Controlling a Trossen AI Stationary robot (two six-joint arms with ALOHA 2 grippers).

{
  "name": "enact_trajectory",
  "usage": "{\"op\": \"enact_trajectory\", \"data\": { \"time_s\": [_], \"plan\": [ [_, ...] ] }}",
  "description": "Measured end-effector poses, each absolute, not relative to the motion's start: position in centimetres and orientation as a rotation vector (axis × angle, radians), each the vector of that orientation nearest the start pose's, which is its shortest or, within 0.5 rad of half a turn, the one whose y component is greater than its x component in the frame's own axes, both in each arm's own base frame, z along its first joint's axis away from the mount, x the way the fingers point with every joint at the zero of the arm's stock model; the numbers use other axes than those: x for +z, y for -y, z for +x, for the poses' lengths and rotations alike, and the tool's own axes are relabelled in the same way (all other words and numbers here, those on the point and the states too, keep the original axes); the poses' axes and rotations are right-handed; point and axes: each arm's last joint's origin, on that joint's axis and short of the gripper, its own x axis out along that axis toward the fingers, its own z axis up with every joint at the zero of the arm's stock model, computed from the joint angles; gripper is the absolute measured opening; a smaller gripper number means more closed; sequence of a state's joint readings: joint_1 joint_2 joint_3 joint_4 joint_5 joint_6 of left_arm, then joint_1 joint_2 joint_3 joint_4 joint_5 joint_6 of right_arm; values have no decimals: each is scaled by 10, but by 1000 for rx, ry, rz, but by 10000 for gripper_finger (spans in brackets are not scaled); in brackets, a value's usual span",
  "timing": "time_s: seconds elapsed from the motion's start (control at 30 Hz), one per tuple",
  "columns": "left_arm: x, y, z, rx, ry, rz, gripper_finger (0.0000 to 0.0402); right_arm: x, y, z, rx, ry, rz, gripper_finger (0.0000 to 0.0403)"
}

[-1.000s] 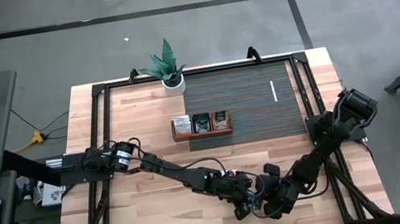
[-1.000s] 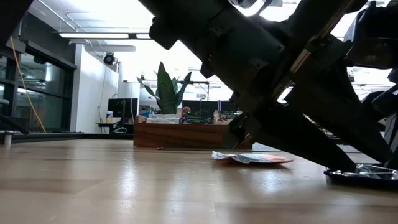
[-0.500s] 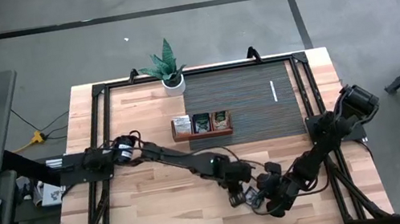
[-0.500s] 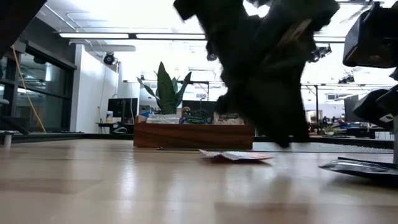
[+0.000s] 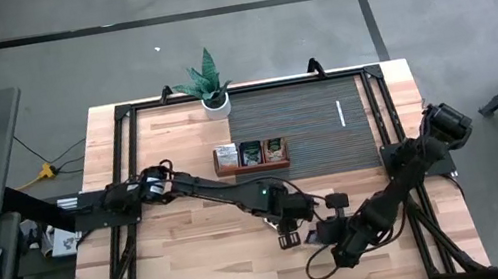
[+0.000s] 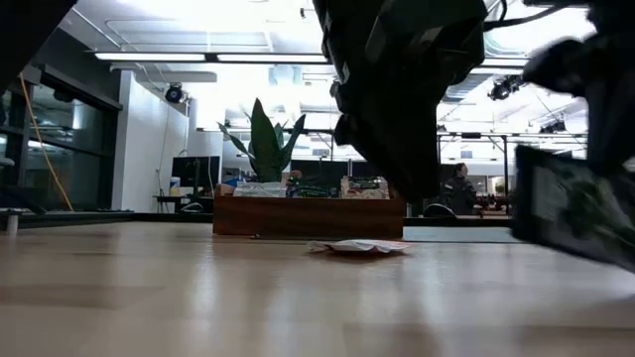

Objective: Pick & Place Tea
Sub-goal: Put the blue tea bag into the middle section of the wooden organizer

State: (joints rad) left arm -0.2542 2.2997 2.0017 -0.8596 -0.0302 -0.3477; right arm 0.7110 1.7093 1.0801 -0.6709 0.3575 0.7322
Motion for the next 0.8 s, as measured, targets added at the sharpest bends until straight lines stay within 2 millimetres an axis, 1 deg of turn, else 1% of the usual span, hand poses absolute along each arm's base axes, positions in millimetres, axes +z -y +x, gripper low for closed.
{"op": "enact_trajectory", "data": {
  "time_s": [0.1,0.2,0.43,0.8],
  "plan": [
    [198,116,474,-43,-1160,-189,136,193,-195,249,-151,-1151,-88,0],
    [202,111,481,-115,-1113,-252,136,200,-191,252,-170,-1159,-116,0],
    [207,107,489,-246,-1052,-342,136,199,-183,251,-229,-1196,-113,0],
    [213,109,496,-237,-965,-401,136,200,-183,251,-243,-1187,-100,0]
  ]
}}
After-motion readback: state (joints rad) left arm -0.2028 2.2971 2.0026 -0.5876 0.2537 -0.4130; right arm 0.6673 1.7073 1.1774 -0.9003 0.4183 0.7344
